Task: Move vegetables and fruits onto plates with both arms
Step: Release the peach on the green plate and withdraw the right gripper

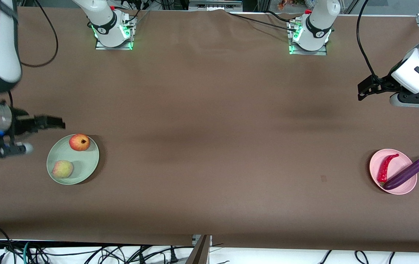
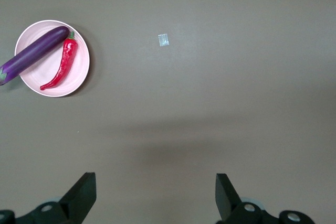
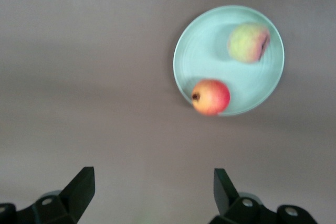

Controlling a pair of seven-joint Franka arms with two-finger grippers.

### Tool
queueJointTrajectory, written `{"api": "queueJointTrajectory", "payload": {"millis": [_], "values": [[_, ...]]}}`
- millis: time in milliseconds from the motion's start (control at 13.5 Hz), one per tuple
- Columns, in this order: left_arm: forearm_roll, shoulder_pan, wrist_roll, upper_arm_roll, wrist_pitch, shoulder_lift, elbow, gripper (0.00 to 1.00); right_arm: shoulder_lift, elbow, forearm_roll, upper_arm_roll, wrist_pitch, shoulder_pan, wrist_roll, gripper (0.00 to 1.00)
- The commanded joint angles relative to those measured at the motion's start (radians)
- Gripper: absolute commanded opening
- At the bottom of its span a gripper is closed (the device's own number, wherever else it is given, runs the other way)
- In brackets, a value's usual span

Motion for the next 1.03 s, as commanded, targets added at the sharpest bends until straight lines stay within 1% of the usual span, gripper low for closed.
{"api": "queueJointTrajectory", "payload": {"millis": [0,74,148,295,443,591,664,812,960], "values": [[0.014,-0.004,0.022,0.002,0.005,-0.002,0.003,1.00,-0.184,-0.212,-0.035,0.004,0.063,-0.003,0.017,1.00],[0.014,-0.004,0.022,0.002,0.005,-0.002,0.003,1.00,-0.222,-0.216,-0.078,0.008,0.053,-0.005,0.017,1.00],[0.014,-0.004,0.022,0.002,0.005,-0.002,0.003,1.00,-0.268,-0.219,-0.103,0.016,0.056,-0.005,0.018,1.00],[0.014,-0.004,0.022,0.002,0.005,-0.002,0.003,1.00,-0.308,-0.269,-0.112,0.016,0.072,-0.009,0.017,1.00],[0.014,-0.004,0.022,0.002,0.005,-0.002,0.003,1.00,-0.317,-0.268,-0.120,0.022,0.070,-0.020,0.004,1.00],[0.014,-0.004,0.022,0.002,0.005,-0.002,0.003,1.00,-0.331,-0.271,-0.118,0.030,0.057,-0.020,0.058,1.00],[0.014,-0.004,0.022,0.002,0.005,-0.002,0.003,1.00,-0.333,-0.272,-0.115,0.047,0.051,-0.020,0.076,1.00],[0.014,-0.005,0.022,0.002,0.005,-0.002,0.003,1.00,-0.324,-0.266,-0.114,0.056,0.042,-0.020,0.084,1.00],[0.014,-0.004,0.022,0.002,0.005,-0.002,0.003,1.00,-0.302,-0.250,-0.112,0.050,0.037,-0.017,0.075,1.00]]}}
